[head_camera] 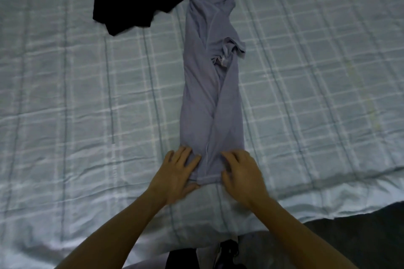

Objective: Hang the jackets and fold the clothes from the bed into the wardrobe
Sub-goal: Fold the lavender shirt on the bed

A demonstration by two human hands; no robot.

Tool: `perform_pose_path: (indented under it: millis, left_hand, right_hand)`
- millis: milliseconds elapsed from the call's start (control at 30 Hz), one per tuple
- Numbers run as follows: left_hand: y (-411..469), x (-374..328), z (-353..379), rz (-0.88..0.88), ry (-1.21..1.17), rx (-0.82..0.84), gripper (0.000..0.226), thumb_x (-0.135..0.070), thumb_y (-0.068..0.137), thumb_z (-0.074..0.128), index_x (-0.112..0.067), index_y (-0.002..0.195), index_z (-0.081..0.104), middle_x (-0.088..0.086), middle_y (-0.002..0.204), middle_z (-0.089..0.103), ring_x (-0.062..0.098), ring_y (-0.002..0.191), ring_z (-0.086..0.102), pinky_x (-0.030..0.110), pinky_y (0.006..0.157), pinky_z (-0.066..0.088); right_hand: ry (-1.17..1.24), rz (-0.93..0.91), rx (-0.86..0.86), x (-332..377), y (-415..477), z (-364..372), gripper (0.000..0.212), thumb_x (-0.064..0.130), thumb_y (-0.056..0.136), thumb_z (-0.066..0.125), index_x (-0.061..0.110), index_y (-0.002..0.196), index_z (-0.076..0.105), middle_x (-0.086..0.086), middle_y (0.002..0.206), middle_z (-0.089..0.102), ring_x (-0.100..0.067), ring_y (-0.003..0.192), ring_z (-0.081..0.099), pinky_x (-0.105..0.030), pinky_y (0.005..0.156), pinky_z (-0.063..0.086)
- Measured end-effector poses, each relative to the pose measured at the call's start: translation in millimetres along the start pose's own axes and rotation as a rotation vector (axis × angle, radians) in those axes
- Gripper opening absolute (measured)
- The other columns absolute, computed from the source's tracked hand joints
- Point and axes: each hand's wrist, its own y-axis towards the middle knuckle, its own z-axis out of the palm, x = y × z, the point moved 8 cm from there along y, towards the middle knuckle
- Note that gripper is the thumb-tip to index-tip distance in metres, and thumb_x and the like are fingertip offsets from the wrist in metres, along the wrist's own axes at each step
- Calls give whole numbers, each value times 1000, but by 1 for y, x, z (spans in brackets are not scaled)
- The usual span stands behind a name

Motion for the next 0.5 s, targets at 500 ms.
perform_pose_path:
  millis: [500]
  left_hand:
    - [31, -32, -10, 89, 105, -165, 10, -9, 77, 55, -13, 77, 65, 5, 76, 64, 21, 62, 56, 27, 53, 42]
  right_hand:
    - [-59, -132, -25, 12, -3, 15, 25, 13, 74, 40, 16, 73, 65, 1, 67, 62, -16, 59, 57, -22, 56, 36]
